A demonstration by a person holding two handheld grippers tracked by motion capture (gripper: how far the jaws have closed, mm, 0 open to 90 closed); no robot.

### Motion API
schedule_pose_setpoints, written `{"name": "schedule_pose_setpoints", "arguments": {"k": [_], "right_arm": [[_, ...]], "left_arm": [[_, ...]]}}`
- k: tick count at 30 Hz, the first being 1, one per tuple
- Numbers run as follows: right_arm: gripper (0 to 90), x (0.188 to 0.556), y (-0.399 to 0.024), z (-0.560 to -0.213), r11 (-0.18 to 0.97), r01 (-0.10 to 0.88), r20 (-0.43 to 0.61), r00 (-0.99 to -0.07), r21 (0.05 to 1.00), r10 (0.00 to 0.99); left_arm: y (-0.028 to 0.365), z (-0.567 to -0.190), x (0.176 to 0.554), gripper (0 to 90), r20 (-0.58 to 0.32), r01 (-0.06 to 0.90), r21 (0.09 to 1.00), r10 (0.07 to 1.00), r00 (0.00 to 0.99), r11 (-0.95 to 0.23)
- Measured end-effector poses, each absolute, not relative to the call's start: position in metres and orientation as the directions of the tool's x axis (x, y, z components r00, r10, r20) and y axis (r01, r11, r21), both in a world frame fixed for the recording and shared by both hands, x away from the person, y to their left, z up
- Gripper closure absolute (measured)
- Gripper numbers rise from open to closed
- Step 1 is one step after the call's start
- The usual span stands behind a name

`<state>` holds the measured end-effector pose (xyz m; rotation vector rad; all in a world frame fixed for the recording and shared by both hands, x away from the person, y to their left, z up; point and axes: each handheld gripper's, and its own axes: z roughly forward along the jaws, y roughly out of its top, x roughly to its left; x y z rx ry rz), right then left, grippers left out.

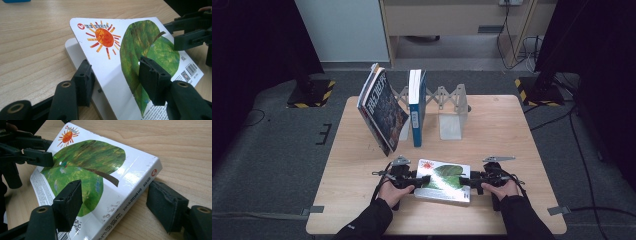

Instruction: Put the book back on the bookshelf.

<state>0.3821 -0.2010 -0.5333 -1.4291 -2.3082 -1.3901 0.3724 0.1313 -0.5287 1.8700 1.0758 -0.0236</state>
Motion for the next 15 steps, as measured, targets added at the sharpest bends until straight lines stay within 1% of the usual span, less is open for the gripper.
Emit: {"name": "schedule_pose_setpoints", "arguments": {"k": [2, 5, 6, 8, 9, 10, 11, 12, 15], "right_arm": [[28.8, 0.3821, -0.1993, -0.5336, 0.135, 0.755, 0.506, -0.549, 0.642, 0.665], [29.5, 0.382, -0.1982, -0.5335, 0.14, 0.748, 0.491, -0.552, 0.649, 0.674], [29.9, 0.3816, -0.198, -0.5337, 0.143, 0.744, 0.486, -0.556, 0.653, 0.674], [32.5, 0.3816, -0.1987, -0.5342, 0.144, 0.738, 0.478, -0.558, 0.659, 0.678], [32.8, 0.3814, -0.1987, -0.5344, 0.142, 0.738, 0.478, -0.558, 0.66, 0.678], [34.9, 0.3814, -0.1986, -0.5343, 0.148, 0.735, 0.471, -0.561, 0.662, 0.681], [35.3, 0.3811, -0.1985, -0.5343, 0.156, 0.729, 0.458, -0.567, 0.667, 0.685], [35.0, 0.3808, -0.1983, -0.5344, 0.156, 0.727, 0.457, -0.567, 0.669, 0.685], [34.7, 0.3809, -0.1982, -0.5344, 0.154, 0.728, 0.458, -0.566, 0.668, 0.685]], "left_arm": [[0.1309, -0.5283, 0.372, 46.1, -0.434, 0.683, 0.712, 0.66, 0.613, -0.166], [0.1303, -0.5246, 0.3718, 45.4, -0.419, 0.677, 0.713, 0.665, 0.618, -0.181], [0.1297, -0.5227, 0.3715, 44.9, -0.398, 0.67, 0.716, 0.674, 0.622, -0.195], [0.1277, -0.5214, 0.3706, 37.6, -0.296, 0.633, 0.73, 0.715, 0.633, -0.258], [0.1266, -0.5232, 0.3703, 34.6, -0.263, 0.634, 0.718, 0.731, 0.63, -0.288], [0.1262, -0.5266, 0.3702, 34.1, -0.257, 0.643, 0.701, 0.732, 0.631, -0.308], [0.1264, -0.5292, 0.3696, 33.0, -0.286, 0.652, 0.705, 0.73, 0.621, -0.278], [0.1263, -0.5291, 0.3695, 32.2, -0.281, 0.651, 0.705, 0.732, 0.62, -0.281], [0.1266, -0.5292, 0.3696, 33.7, -0.291, 0.658, 0.704, 0.736, 0.611, -0.268]]}}
